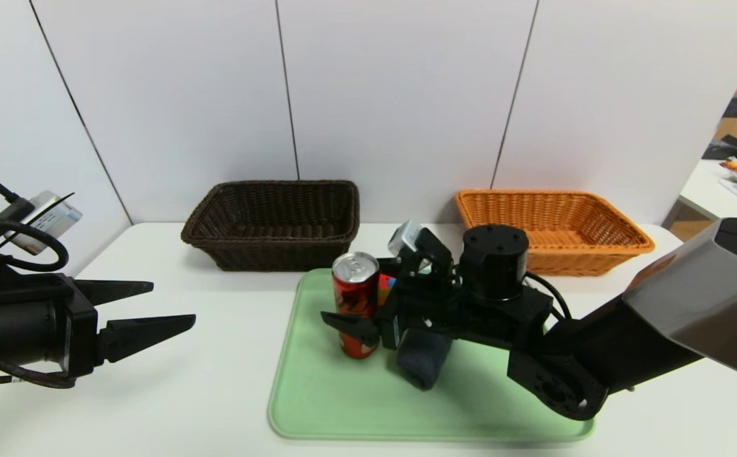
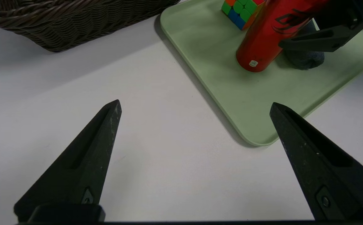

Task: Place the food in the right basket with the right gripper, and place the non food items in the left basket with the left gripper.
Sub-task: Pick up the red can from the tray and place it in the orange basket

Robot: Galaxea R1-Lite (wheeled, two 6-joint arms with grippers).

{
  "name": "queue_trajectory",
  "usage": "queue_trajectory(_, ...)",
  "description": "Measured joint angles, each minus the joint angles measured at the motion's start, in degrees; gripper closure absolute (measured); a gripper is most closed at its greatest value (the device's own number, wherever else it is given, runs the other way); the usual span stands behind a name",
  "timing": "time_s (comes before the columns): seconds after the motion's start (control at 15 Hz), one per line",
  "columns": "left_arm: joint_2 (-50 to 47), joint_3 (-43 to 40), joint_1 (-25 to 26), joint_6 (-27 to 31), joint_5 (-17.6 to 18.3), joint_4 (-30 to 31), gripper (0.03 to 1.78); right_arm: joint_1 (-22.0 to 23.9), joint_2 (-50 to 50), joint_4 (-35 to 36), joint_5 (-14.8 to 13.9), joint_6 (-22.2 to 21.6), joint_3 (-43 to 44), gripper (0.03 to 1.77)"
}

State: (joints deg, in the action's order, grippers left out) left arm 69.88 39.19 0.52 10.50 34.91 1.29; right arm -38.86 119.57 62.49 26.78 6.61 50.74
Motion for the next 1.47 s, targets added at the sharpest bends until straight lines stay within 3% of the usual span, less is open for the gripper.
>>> queue_trajectory(0.07,0.0,0.0,0.0,0.0,0.0,0.0,0.12,0.02,0.0,-0.01,0.04,0.0,0.02,0.1)
queue_trajectory(0.4,0.0,-0.02,0.02,-0.02,0.02,0.0,0.12,0.04,0.09,0.11,0.0,0.0,0.06,0.81)
queue_trajectory(1.13,-0.41,-0.15,0.0,0.0,0.09,0.07,0.12,0.55,-1.16,2.8,-0.3,-0.22,0.09,0.86)
queue_trajectory(1.47,-0.94,-0.52,-0.04,0.02,0.3,0.02,0.12,1.35,-4.29,3.28,-4.63,-1.9,0.83,0.86)
